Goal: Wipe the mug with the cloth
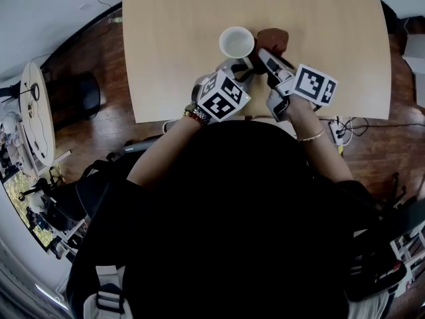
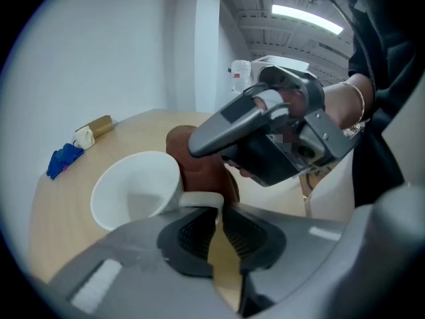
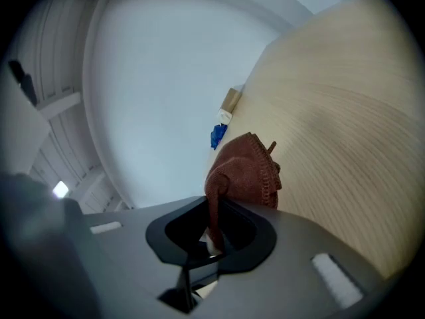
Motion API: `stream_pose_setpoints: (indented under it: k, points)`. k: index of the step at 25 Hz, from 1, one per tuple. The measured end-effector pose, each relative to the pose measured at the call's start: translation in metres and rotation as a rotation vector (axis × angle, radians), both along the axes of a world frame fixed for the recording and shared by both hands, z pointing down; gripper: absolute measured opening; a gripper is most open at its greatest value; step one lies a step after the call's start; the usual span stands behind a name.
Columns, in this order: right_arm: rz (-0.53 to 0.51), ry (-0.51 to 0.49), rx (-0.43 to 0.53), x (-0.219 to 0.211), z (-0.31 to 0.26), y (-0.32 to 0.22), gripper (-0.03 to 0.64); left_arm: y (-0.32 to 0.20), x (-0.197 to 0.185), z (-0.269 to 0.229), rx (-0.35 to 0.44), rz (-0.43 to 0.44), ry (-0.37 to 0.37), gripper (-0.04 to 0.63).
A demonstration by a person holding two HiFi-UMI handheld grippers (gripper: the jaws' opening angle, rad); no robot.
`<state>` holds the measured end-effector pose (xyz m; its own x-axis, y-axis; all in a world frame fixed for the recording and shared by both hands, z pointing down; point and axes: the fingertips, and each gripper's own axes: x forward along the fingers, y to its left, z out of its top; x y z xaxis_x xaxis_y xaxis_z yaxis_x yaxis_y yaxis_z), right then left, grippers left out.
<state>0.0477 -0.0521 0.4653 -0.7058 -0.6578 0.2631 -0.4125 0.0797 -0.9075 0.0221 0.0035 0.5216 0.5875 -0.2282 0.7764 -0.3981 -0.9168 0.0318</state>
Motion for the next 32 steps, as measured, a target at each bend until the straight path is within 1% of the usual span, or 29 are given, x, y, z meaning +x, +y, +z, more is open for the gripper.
stream_pose_setpoints:
  k: [1,2,3,4,5,6,8,11,14,15,19,21,23,25,27,29,30,31,32]
  points:
    - [0.019,-0.081,0.007,-0.001,-0.011,0.000,0.046,-0.001,-0.001,0.000,-0.002,-0.005,-0.002,0.040]
    - [0.034,-0.179,0.028,-0.003,-0.024,-0.002,0.046,-0.002,-0.001,-0.001,-0.001,-0.010,-0.004,0.040]
    - [0.045,-0.254,0.051,-0.004,-0.035,-0.004,0.046,-0.003,0.000,-0.001,0.000,-0.013,-0.004,0.039]
    - [0.050,-0.286,0.067,-0.004,-0.041,-0.005,0.046,-0.004,0.003,-0.002,0.001,-0.016,-0.003,0.038]
    - [0.051,-0.283,0.073,-0.003,-0.042,-0.005,0.046,-0.004,0.004,-0.002,0.002,-0.018,-0.002,0.038]
    - [0.049,-0.251,0.066,-0.001,-0.037,-0.004,0.046,-0.004,0.005,-0.001,0.002,-0.019,-0.003,0.038]
    - [0.038,-0.113,0.016,0.004,-0.015,0.001,0.046,-0.004,0.005,0.000,-0.001,-0.018,-0.007,0.038]
    - [-0.003,0.034,-0.029,0.002,0.010,0.007,0.046,-0.005,0.005,0.000,-0.002,-0.012,-0.010,0.038]
    - [-0.036,0.086,0.001,-0.005,0.021,0.004,0.046,-0.005,0.004,0.001,0.004,-0.005,-0.010,0.038]
    - [-0.047,0.121,0.005,-0.006,0.027,0.002,0.046,-0.005,0.004,0.001,0.006,-0.004,-0.009,0.038]
    - [-0.138,0.365,0.008,-0.005,0.058,0.004,0.046,-0.006,0.004,0.000,0.007,-0.010,-0.006,0.040]
    - [-0.167,0.443,0.026,0.000,0.062,0.005,0.046,-0.007,0.005,0.000,0.010,-0.009,-0.003,0.040]
    - [-0.179,0.486,0.057,0.004,0.061,0.004,0.048,-0.005,0.005,0.002,0.015,-0.003,0.001,0.040]
    - [-0.194,0.529,0.112,0.008,0.056,0.001,0.052,-0.004,0.005,0.003,0.025,0.013,0.008,0.040]
    - [-0.230,0.605,0.172,0.013,0.054,-0.003,0.061,-0.004,0.004,0.002,0.041,0.033,0.016,0.040]
    - [-0.274,0.690,0.224,0.019,0.053,-0.005,0.092,-0.003,0.005,0.001,0.051,0.043,0.027,0.040]
    - [-0.290,0.724,0.241,0.021,0.054,-0.005,0.128,-0.003,0.005,0.001,0.051,0.043,0.035,0.040]
    - [-0.300,0.748,0.250,0.023,0.054,-0.006,0.153,-0.003,0.005,0.001,0.050,0.042,0.043,0.040]
    - [-0.306,0.761,0.254,0.025,0.055,-0.007,0.161,-0.003,0.003,0.001,0.050,0.041,0.052,0.040]
